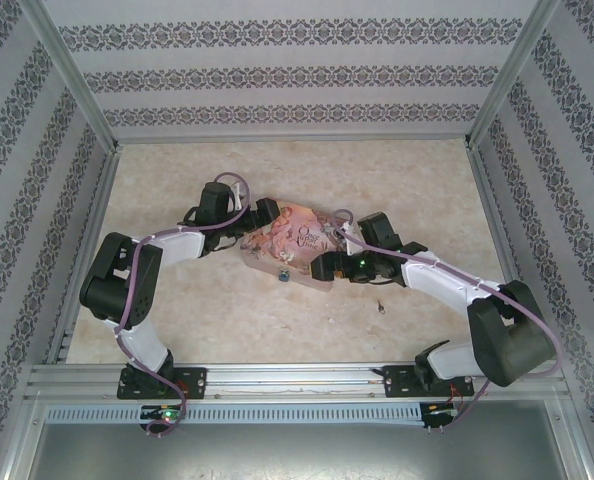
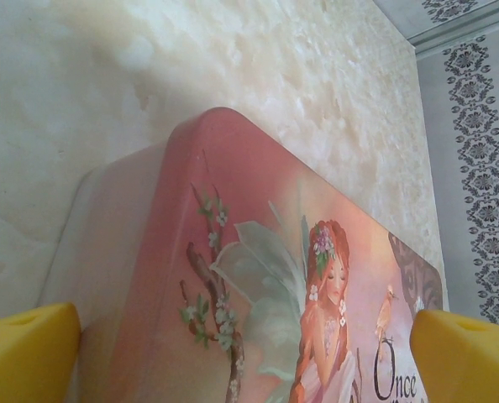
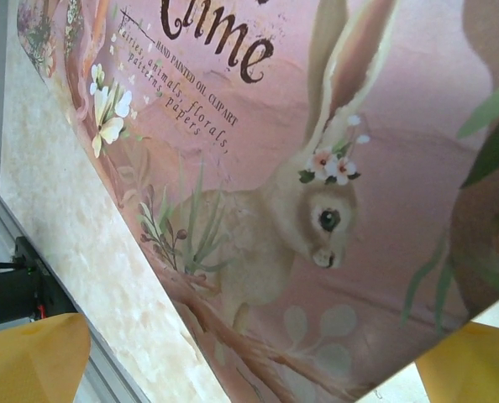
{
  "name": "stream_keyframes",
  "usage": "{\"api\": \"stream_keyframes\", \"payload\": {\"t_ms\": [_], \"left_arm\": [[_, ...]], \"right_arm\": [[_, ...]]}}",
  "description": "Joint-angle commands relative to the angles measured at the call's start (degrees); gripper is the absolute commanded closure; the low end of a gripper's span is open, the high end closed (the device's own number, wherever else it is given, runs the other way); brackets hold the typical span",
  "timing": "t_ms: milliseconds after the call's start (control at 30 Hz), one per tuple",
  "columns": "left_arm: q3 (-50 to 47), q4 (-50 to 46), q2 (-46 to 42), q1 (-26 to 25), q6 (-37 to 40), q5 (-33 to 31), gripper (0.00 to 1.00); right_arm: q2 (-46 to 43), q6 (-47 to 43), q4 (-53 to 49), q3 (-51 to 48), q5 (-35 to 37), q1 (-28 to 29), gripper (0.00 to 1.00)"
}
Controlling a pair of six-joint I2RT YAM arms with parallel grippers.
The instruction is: Unlock the padlock with the key
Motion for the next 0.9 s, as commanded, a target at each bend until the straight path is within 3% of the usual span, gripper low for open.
{"api": "stream_keyframes", "payload": {"t_ms": [0, 367, 667, 867], "left_arm": [[2.02, -1.56, 0.38, -0.4, 0.74, 4.77, 0.0], [3.26, -5.13, -1.85, 1.77, 2.03, 2.46, 0.01], [3.03, -15.18, -13.06, 4.1, 7.53, -2.57, 0.01], [-4.44, -14.59, -23.0, 4.01, 4.04, -3.74, 0.01]], "right_arm": [[-0.4, 0.72, 2.51, -1.18, -0.73, 1.13, 0.02], [-4.85, 0.9, -1.27, -0.74, 5.53, -1.09, 0.02], [-18.91, 1.88, -17.93, -0.05, 15.73, -6.76, 0.02], [-24.53, 7.41, -30.28, -0.32, 19.7, -8.56, 0.09]]}}
